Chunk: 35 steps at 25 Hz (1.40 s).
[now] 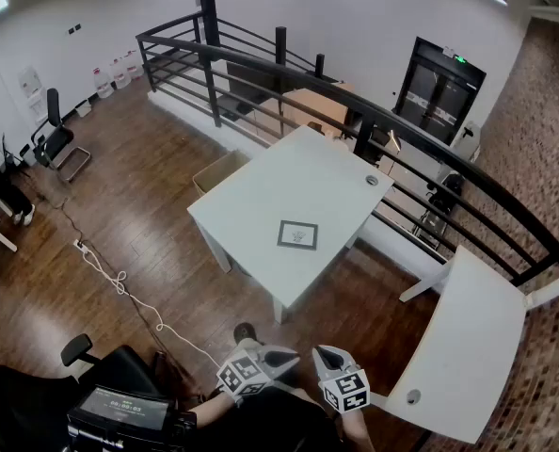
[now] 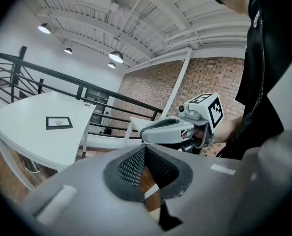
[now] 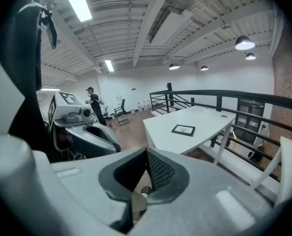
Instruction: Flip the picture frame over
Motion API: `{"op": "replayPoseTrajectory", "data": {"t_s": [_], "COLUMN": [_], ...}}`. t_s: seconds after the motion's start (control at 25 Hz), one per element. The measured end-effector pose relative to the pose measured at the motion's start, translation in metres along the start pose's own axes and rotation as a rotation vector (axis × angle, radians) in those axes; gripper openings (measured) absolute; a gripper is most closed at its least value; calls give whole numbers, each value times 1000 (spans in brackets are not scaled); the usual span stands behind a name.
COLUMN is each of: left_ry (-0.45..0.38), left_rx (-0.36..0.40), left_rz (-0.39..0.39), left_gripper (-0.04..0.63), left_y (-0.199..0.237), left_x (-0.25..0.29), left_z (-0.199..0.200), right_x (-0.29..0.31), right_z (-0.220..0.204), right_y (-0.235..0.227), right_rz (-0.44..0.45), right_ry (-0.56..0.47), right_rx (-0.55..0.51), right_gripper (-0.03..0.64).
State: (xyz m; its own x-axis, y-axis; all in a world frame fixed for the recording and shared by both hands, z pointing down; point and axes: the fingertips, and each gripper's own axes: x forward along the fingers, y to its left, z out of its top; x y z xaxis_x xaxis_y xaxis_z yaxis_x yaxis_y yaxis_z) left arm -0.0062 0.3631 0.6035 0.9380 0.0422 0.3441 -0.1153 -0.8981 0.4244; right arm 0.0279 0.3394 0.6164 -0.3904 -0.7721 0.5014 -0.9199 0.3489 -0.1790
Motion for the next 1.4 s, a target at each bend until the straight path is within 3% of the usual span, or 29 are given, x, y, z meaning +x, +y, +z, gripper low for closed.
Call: {"op": "replayPoseTrajectory", "data": {"t_s": [0.4, 0.92, 1.16, 1.24, 1.4], "left_ry": [-2, -29, -28, -22, -94], "left_rx": [-4, 30, 21, 11, -43], "left_rz": [-1, 0, 4, 6, 46], "left_gripper": [12, 12, 12, 12, 12], "left_y": [49, 164, 194, 208, 249], "left_x": [-7, -15, -20, -26, -42], "left_z": [24, 91, 111, 113, 122], "right_x": [37, 122, 147, 160, 187], "right_z": [31, 87, 117, 126, 134], "right_y": [-10, -35, -53, -52, -50], "right_rz": [-10, -4, -17, -13, -11], "right_ry": [-2, 42, 54, 64, 130], "right_rx": [15, -13, -24, -39, -138], "right_gripper": [-8, -8, -8, -8, -8]}}
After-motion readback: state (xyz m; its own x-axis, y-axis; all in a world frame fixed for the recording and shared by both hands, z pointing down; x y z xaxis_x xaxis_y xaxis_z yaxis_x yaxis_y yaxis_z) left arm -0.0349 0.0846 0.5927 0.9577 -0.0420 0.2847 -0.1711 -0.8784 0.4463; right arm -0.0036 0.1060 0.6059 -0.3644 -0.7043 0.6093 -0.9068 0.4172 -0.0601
